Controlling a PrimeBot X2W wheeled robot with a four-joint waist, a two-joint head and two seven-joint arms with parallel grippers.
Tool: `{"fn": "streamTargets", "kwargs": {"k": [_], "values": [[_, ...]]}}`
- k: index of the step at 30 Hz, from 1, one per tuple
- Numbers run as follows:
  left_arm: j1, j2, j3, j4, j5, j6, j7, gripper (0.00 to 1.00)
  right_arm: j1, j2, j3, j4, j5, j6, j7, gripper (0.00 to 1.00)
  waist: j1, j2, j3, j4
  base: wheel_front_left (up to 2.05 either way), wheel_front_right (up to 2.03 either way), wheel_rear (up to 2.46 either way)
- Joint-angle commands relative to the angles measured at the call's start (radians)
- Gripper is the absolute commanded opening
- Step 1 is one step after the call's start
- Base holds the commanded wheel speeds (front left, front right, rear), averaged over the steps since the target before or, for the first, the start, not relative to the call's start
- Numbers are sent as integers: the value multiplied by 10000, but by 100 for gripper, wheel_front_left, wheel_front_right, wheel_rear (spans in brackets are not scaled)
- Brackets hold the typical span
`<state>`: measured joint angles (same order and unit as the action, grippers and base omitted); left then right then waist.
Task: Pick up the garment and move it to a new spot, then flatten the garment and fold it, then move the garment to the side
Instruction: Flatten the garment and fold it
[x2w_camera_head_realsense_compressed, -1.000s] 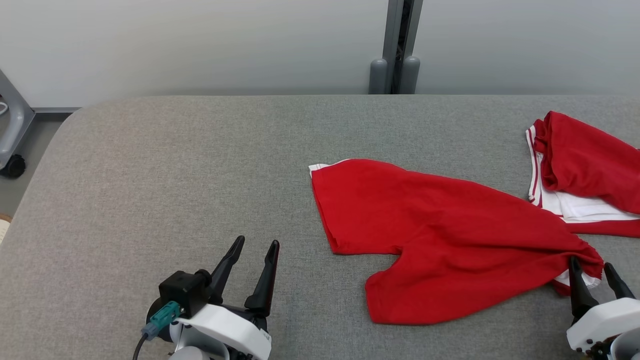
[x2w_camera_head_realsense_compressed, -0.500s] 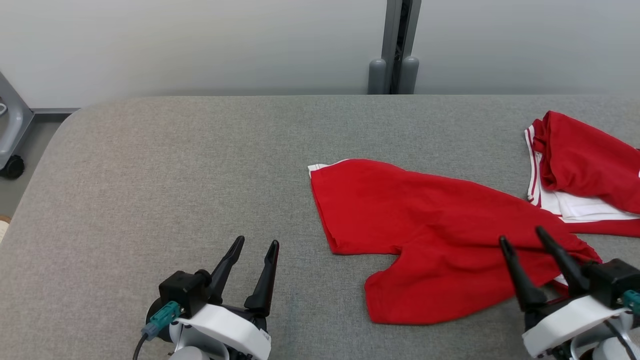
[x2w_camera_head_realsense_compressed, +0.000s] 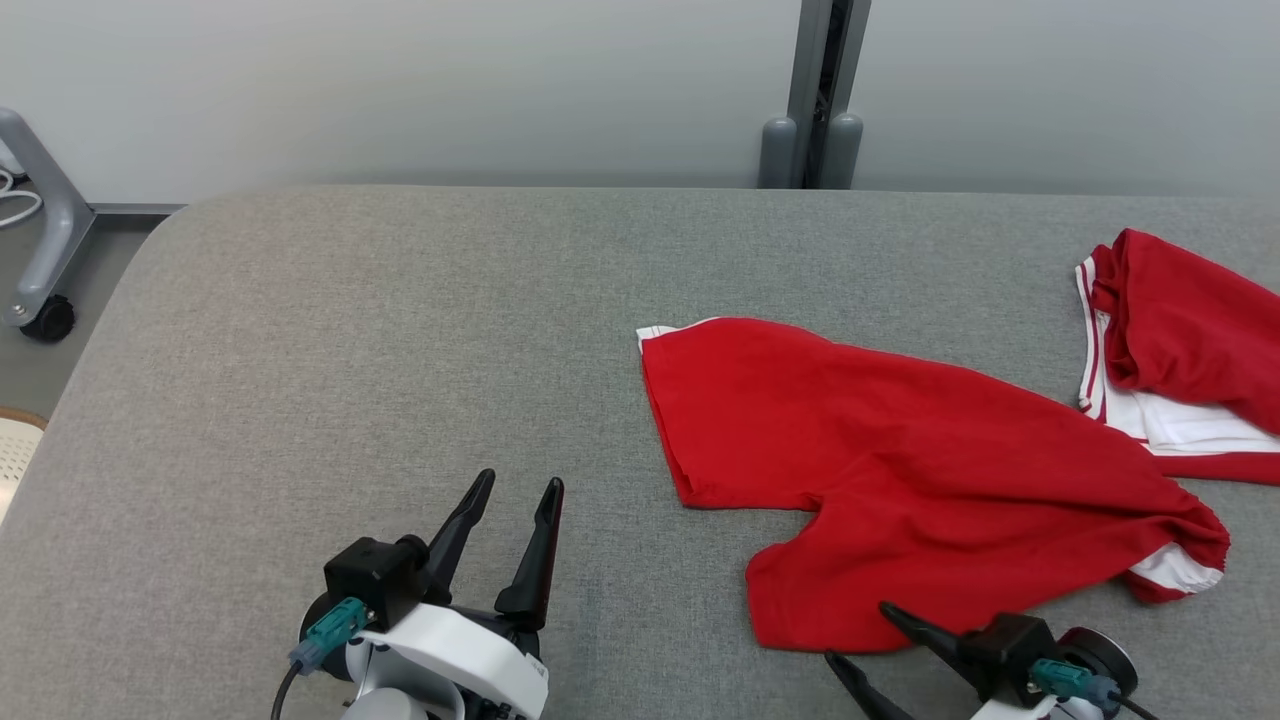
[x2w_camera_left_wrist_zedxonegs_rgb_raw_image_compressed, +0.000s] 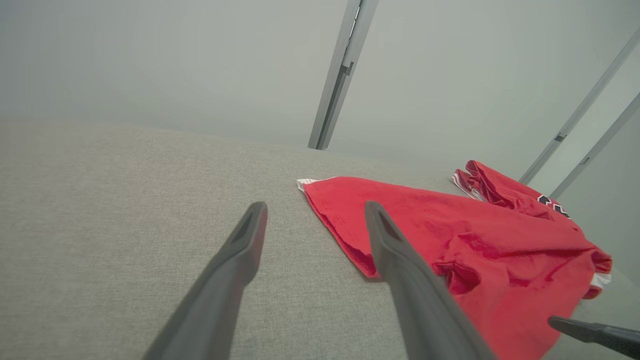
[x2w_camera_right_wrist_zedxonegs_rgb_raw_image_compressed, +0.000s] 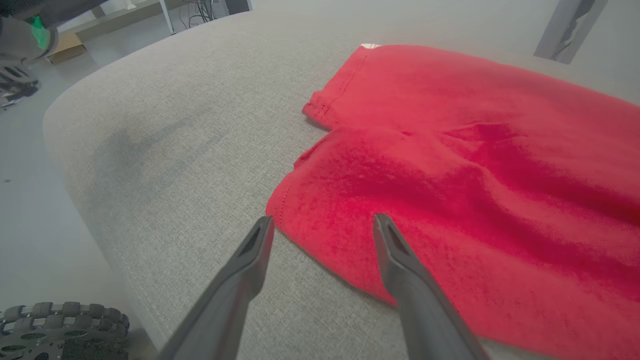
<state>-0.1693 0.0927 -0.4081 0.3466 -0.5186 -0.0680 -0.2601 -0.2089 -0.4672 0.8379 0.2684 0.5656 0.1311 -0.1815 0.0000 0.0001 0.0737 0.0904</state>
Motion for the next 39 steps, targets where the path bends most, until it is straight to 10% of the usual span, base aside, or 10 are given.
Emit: {"fn": "streamTargets", "kwargs": {"k": [1,23,24,26,39], "values": [[-91,46,23,19,-63,-14,-42,100,-234,-35,176,56,59,-2,80,100,0,-1,18,58,0,0,0],[-18,-34,206,28,13,-61,-48,100,-2149,883,1428,3178,-2408,-4,1123,100,0,-1,-24,548,0,0,0],[-12,-34,205,31,22,-69,-49,100,-2152,945,1402,3282,-2399,-4,1100,81,0,-1,-24,581,0,0,0],[-7,-46,191,39,38,-82,-49,100,-2235,1060,1322,3482,-2310,-4,1002,0,0,-1,-31,667,0,0,0],[138,-48,205,81,111,-95,-50,100,-2867,1171,1677,1931,-461,-2,147,0,0,-1,-180,973,0,0,0]]}}
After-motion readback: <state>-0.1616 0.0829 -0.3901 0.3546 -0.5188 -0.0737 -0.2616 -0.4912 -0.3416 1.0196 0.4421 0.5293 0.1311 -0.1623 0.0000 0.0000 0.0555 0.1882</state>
